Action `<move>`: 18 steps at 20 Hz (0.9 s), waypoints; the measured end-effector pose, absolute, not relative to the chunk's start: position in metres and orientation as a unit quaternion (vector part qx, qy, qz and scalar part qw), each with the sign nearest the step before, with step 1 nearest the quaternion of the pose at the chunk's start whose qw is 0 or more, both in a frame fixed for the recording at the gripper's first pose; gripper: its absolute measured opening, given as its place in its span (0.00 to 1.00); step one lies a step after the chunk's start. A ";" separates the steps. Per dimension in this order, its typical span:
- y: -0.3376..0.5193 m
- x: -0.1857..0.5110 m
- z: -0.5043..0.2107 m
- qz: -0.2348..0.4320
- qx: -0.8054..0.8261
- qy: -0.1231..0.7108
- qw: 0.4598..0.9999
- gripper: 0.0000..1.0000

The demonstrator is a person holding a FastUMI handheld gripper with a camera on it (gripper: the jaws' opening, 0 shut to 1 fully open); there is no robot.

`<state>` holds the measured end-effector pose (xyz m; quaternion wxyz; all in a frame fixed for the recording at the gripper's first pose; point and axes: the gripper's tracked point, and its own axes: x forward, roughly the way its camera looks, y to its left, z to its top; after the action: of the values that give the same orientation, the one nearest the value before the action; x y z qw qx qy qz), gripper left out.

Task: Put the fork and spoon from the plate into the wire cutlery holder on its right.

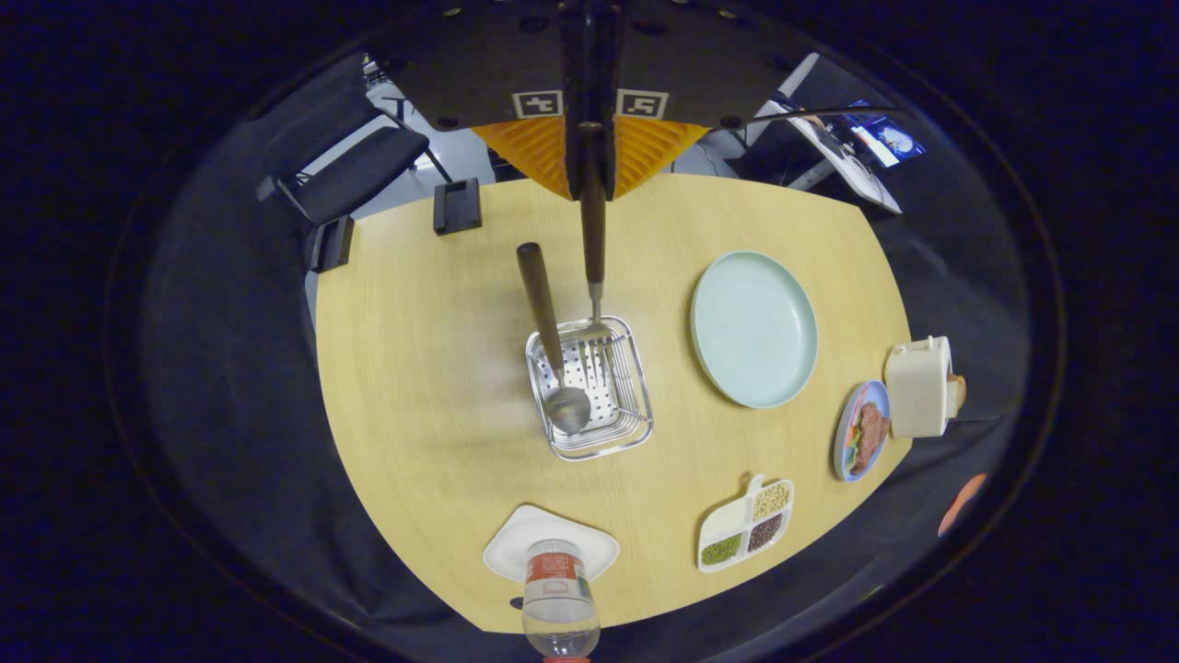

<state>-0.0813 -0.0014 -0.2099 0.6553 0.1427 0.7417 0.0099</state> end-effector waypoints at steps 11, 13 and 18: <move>0.006 -0.060 -0.196 0.013 0.120 0.706 0.698 0.65; 0.010 -0.049 -0.188 0.012 0.107 0.688 0.718 0.81; 0.022 -0.018 -0.160 0.018 0.077 0.628 0.774 0.96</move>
<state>-0.0183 0.0219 -0.1599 0.7741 0.0770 0.6281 0.0176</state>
